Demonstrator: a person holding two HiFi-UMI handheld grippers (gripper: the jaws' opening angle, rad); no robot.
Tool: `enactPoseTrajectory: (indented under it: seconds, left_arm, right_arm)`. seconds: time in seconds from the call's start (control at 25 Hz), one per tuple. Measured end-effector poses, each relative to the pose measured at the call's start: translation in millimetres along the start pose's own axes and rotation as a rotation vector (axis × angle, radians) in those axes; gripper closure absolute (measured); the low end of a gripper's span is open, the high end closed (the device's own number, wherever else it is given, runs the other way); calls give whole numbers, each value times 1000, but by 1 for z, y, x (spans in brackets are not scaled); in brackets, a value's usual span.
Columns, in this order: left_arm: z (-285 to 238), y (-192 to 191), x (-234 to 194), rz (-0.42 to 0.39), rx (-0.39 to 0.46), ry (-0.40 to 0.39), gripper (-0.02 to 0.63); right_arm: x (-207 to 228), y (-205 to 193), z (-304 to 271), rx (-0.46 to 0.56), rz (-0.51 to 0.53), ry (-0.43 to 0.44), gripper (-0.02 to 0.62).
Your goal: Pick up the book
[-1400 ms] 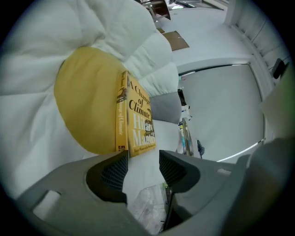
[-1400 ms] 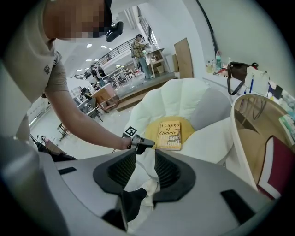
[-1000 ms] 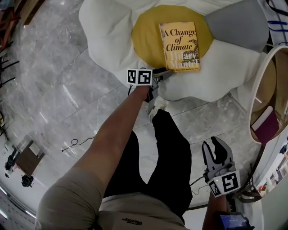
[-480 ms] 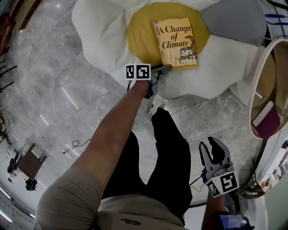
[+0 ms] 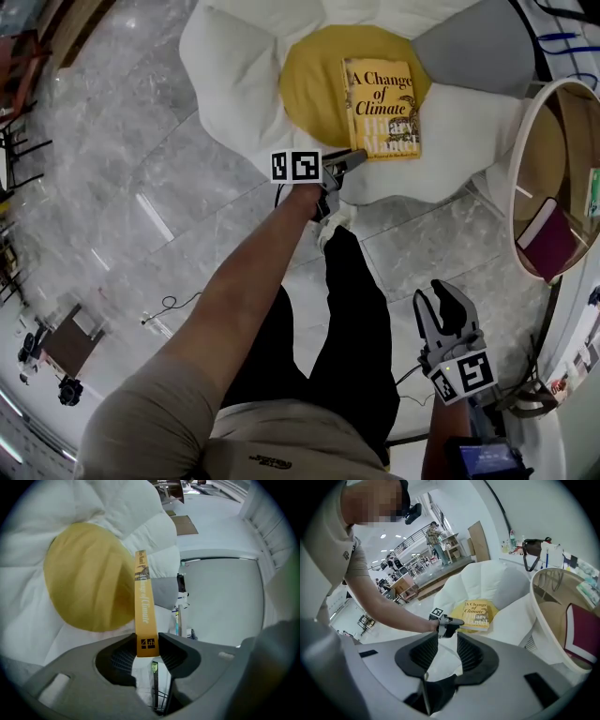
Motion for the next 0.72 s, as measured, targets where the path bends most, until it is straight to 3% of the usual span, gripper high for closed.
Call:
enactPoseTrajectory:
  seconds: [0.24,0.44,0.52,0.72]
  left_arm:
    - [1,0,5,-22,-10,8,459]
    - [-37,21,-75,-44,7,122,459]
    - [-49,23,-86,-43,8,136,459]
    - [-23,10,-28,-45,-9,79,459]
  right_arm:
    - [23,-7,-14,44,3,24,467]
    - [111,-89,-108,141,-59,129,482]
    - [136,-106,-130,167,-75,143,490]
    - [124,-78,-117,185,-55,114,549]
Point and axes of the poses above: the fingertips, and each gripper's own axes: z backward along the fingers, x to its right, y out of its top, the point moved 6 cm from there along z, backward along the fingers, and after that the axes turned 12 degrees about z, right-handed, at the moved point
